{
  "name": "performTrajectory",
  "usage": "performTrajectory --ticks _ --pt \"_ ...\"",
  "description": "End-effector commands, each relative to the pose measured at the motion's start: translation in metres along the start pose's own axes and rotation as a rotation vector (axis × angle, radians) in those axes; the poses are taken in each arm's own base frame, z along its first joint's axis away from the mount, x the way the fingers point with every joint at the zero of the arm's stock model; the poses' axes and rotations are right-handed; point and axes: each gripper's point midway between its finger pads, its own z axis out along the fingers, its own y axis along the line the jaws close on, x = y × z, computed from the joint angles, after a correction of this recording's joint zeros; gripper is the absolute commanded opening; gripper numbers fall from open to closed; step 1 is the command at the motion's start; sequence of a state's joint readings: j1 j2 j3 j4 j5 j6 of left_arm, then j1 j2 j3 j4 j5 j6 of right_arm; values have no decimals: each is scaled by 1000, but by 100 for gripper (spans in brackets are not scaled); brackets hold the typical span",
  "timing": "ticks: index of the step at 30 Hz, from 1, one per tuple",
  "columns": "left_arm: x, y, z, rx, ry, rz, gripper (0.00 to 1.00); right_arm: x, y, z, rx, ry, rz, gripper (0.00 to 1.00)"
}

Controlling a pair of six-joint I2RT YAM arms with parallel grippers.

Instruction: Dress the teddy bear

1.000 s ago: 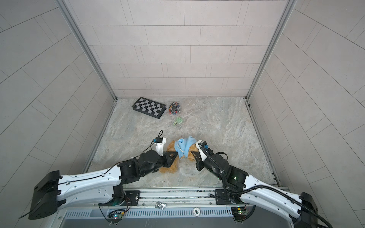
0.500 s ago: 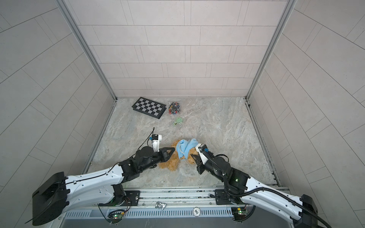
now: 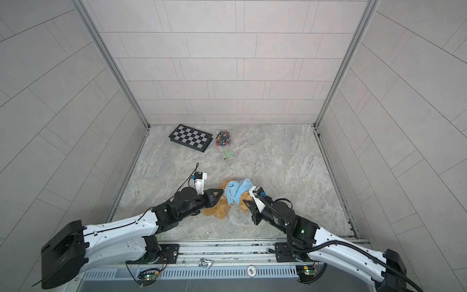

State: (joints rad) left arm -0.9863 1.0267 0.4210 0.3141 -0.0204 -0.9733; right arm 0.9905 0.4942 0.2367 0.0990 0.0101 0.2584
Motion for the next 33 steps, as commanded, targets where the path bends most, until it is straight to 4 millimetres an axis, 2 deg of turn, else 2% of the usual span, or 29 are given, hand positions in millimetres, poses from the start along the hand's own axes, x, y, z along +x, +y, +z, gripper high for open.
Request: performTrajectory --ticks 1,5,7,9,11,14,16,19,21,23,29,33 --pt "1 -18 -19 -13 -7 79 28 -11 9 -5 -40 -34 -7 0" --pt "10 -37 -33 53 -13 49 20 -10 7 -6 -34 -40 -16 0" --pt "9 -50 -33 103 -12 9 16 -10 7 -7 -38 -51 -15 0" --pt "10 -54 -30 115 -5 -35 13 -9 7 -7 -37 -51 -15 0" --pt "13 -52 -24 96 12 -71 10 -7 7 -7 -36 -43 -18 0" --pt "29 -33 -15 38 53 -149 8 -4 6 -7 -34 -33 -18 0" --pt "38 -21 -12 32 57 -211 8 -2 4 -8 -27 -33 -17 0" --pt "49 -14 -15 30 63 -242 12 -1 2 -8 -15 -37 -14 0" --pt "51 -11 -21 37 51 -261 20 0 0 -8 -4 -34 -18 0" --pt "50 -5 -27 45 32 -284 23 1 -1 -8 2 -31 -23 0" --pt "48 11 -42 38 0 -310 20 2 -3 -8 9 -40 -25 0" --pt "46 7 -42 51 -1 -302 18 1 -2 -8 4 -46 -27 0"
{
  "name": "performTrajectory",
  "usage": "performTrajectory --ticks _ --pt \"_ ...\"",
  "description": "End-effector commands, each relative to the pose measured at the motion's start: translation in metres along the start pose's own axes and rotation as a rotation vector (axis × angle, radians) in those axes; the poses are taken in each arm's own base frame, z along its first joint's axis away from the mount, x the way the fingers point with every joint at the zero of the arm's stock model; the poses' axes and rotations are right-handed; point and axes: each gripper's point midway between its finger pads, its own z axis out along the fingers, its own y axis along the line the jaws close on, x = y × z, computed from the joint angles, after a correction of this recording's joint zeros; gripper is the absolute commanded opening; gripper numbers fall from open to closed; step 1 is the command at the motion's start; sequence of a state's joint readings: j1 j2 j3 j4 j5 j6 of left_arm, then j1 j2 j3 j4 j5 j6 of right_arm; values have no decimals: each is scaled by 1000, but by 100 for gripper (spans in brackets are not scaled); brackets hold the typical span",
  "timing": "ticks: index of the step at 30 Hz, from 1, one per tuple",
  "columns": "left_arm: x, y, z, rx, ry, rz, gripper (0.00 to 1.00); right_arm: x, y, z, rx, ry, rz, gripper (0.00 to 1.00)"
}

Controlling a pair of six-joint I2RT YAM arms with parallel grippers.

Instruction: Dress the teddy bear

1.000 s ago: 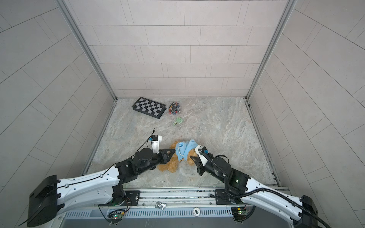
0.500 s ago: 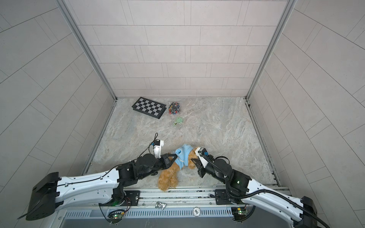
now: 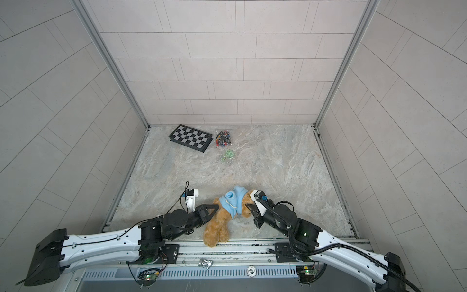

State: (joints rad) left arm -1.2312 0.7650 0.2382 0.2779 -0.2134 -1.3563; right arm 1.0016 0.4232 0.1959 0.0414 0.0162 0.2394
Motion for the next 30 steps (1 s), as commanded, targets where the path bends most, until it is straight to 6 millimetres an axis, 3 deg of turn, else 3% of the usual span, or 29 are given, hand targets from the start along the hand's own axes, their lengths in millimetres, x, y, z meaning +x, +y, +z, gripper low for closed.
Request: performTrajectory --ticks 1,12,17,25,30 --pt "-1 0 1 -12 -8 7 19 -17 0 -2 3 -74 -1 0" --pt "0 -41 22 133 0 -35 37 -18 8 -2 -45 -97 -10 0" --pt "-2 -56 25 163 9 -30 35 -20 13 -4 -71 -117 -22 0" --pt "-2 -54 32 163 12 -63 35 -27 18 -10 -100 -160 -34 0" --pt "-16 -51 26 206 -64 -136 30 -35 18 -17 -102 -213 -42 0"
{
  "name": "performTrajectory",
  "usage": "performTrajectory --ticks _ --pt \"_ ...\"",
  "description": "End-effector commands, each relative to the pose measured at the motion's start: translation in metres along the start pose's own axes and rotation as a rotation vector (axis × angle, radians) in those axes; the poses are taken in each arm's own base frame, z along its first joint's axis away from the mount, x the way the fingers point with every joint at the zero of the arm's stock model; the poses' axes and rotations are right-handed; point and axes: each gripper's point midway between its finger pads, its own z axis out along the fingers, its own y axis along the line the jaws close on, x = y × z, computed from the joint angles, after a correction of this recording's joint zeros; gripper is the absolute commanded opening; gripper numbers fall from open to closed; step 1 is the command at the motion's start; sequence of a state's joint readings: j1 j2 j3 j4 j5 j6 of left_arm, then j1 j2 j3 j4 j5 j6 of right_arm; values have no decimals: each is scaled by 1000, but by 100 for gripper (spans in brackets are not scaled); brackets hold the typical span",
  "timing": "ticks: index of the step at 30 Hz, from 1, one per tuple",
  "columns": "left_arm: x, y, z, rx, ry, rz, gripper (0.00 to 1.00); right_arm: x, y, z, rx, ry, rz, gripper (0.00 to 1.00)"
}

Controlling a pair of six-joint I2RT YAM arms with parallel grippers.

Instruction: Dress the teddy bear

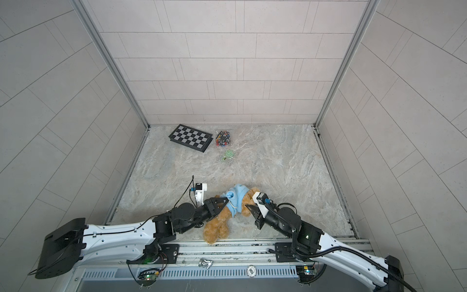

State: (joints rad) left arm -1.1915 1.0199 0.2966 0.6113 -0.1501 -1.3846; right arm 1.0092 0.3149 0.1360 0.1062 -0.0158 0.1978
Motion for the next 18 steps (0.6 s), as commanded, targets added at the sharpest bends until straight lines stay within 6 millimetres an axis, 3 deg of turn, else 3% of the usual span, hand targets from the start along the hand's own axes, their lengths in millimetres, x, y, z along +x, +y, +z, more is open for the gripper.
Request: performTrajectory --ticks 1,6,13,18 --pt "-16 -12 -6 91 -83 -75 31 -26 9 -7 -42 -113 -15 0" --pt "-25 -22 -11 154 -124 -117 33 -31 7 -11 -34 -140 -26 0" --pt "-28 -32 -10 196 -138 -142 20 -33 7 -10 -32 -152 -29 0" --pt "-21 -36 -4 168 -102 -119 25 -35 8 -10 -36 -162 -37 0"
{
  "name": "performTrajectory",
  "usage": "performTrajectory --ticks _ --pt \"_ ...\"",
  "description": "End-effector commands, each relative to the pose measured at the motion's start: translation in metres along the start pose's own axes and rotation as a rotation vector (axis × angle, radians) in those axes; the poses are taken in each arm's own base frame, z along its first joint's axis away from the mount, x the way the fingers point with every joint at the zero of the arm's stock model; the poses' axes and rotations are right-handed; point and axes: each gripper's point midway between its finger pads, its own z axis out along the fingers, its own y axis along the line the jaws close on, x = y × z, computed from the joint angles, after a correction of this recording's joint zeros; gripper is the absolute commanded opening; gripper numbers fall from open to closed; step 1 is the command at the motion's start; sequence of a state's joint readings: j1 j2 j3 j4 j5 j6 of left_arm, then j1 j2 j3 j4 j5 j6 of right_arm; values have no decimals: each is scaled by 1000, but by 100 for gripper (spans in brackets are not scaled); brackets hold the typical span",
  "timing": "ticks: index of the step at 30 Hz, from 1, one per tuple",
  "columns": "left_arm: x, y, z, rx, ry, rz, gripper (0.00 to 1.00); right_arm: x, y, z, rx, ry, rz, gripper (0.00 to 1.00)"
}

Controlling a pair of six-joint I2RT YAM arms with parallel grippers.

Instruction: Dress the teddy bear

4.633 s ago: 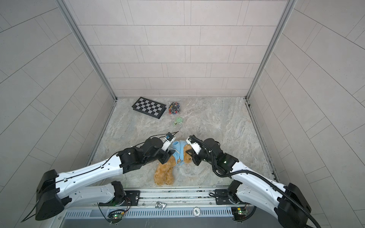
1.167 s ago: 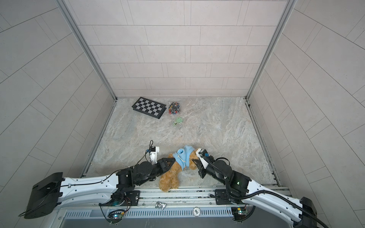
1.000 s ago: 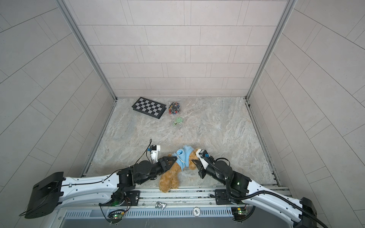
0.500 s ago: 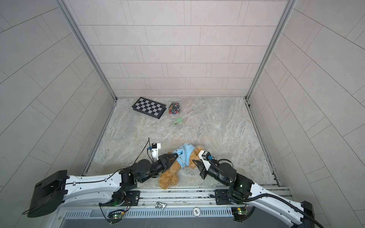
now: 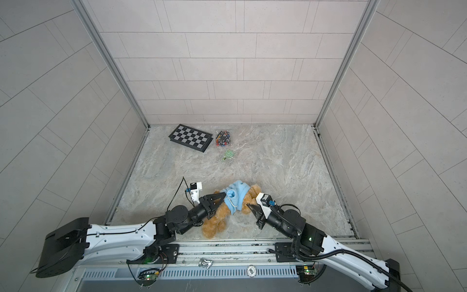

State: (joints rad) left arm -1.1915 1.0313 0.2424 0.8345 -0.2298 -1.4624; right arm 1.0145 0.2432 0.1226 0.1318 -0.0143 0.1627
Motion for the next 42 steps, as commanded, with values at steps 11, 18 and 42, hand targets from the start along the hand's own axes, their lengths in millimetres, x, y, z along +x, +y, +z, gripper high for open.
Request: performTrajectory --ticks 11,18,42 --pt "2 -20 4 8 43 66 0 -17 -5 4 40 -49 -22 0" --pt "11 -18 2 -46 242 240 0 -2 -65 10 386 199 -7 0" --pt "76 11 -41 34 694 301 0 13 -140 8 751 420 64 0"
